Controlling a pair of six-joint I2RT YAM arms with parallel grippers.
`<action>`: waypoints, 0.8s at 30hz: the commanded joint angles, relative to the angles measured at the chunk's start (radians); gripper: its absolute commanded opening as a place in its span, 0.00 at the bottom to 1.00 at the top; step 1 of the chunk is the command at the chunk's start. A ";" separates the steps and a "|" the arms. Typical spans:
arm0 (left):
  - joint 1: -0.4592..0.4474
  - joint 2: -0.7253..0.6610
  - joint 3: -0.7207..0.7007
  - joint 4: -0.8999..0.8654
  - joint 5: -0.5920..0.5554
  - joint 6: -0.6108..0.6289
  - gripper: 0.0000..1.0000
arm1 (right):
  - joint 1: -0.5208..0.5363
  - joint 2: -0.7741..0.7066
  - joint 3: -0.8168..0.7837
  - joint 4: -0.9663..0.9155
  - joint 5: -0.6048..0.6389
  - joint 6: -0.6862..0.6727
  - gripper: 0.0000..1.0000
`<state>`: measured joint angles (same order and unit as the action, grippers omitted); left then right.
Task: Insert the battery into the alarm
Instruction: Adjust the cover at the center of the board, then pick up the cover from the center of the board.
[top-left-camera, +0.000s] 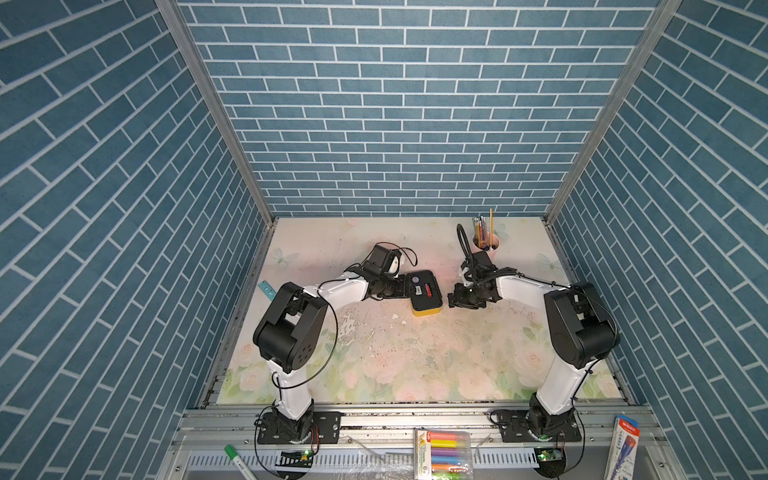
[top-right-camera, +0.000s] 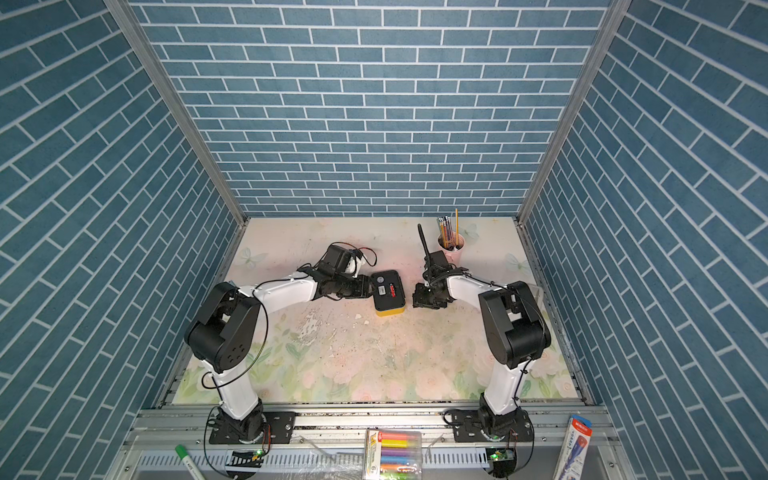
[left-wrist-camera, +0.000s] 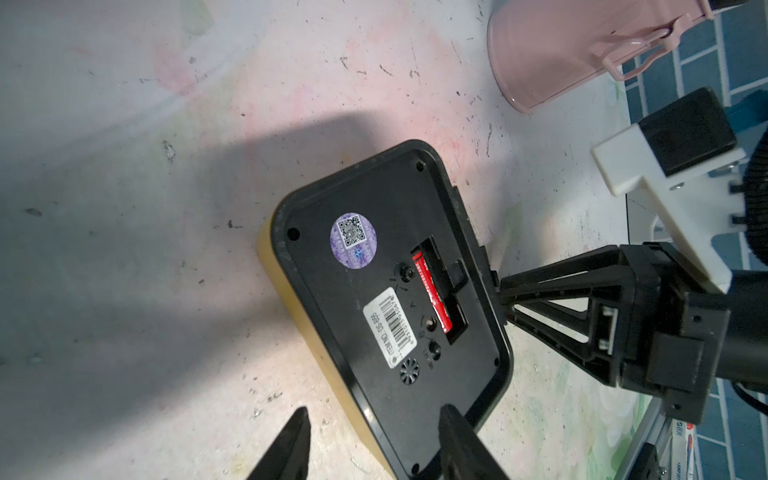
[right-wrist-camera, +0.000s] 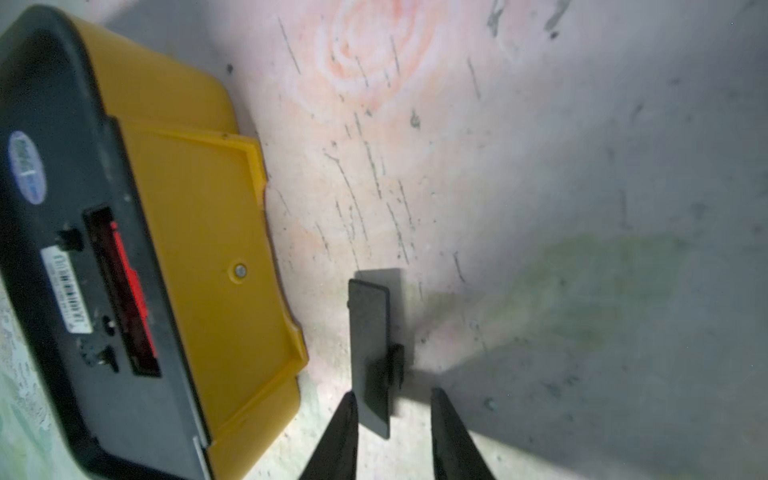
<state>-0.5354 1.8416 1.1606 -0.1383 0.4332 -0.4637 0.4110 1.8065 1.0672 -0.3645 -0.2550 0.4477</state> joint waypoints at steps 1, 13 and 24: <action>-0.007 -0.024 -0.010 0.002 -0.010 -0.002 0.52 | -0.006 -0.003 0.014 -0.084 0.070 -0.036 0.32; -0.006 -0.026 -0.010 0.004 -0.019 -0.004 0.52 | -0.006 0.046 0.064 -0.042 0.033 -0.054 0.29; -0.008 -0.021 -0.009 0.000 -0.024 -0.007 0.52 | -0.006 0.082 0.080 -0.047 0.007 -0.065 0.17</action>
<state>-0.5354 1.8416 1.1606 -0.1383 0.4225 -0.4683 0.4091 1.8633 1.1381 -0.3805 -0.2485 0.4026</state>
